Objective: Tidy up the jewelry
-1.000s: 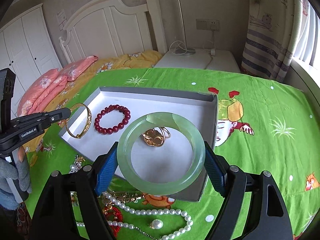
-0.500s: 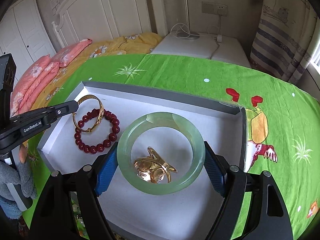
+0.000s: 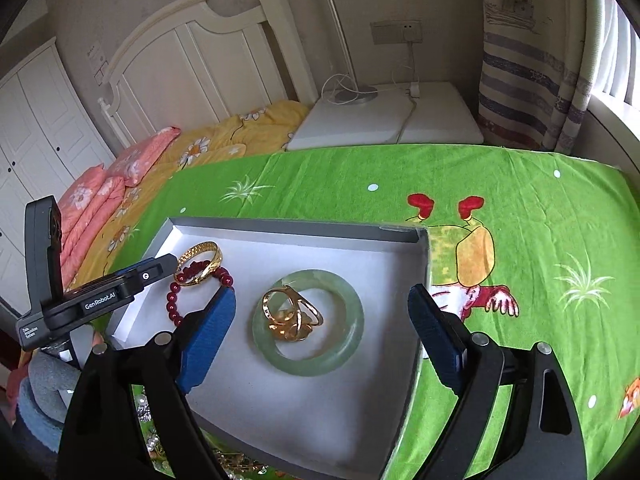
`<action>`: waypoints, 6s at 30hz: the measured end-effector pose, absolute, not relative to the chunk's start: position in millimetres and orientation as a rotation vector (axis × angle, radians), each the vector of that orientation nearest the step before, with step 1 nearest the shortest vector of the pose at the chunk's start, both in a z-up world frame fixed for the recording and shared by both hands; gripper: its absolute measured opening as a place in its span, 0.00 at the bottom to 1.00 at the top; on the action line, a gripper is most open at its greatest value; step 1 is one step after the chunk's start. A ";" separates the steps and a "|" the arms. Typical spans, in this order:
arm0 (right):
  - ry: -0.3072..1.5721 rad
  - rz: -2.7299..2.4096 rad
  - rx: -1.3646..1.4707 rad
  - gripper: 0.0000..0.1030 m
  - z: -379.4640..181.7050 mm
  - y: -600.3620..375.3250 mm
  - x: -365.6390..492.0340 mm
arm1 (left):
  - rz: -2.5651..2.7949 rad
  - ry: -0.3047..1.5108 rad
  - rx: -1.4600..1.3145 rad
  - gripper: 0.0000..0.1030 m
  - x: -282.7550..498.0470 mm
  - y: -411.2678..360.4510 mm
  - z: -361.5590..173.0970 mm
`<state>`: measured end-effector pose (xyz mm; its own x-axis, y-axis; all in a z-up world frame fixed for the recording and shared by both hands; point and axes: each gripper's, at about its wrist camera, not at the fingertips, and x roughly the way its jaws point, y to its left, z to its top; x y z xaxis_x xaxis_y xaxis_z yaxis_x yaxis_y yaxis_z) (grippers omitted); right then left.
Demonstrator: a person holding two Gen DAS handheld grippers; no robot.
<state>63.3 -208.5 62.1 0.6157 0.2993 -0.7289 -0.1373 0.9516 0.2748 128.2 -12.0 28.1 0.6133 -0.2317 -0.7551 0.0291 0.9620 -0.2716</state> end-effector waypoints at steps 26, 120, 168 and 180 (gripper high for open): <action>0.821 0.199 0.284 0.84 33.8 -258.9 -91.9 | -0.064 0.758 -0.186 0.98 -55.1 19.0 43.4; 0.827 0.772 -0.557 0.49 23.7 6.8 -85.1 | -0.125 0.815 -0.168 0.32 -128.4 34.2 4.5; 0.740 0.669 -0.218 0.24 47.5 -63.6 -99.0 | -0.120 0.821 -0.121 0.36 -128.6 30.3 17.2; 0.725 0.669 -0.177 0.25 49.8 -70.3 -101.9 | -0.121 0.854 0.021 0.31 -117.0 8.3 3.1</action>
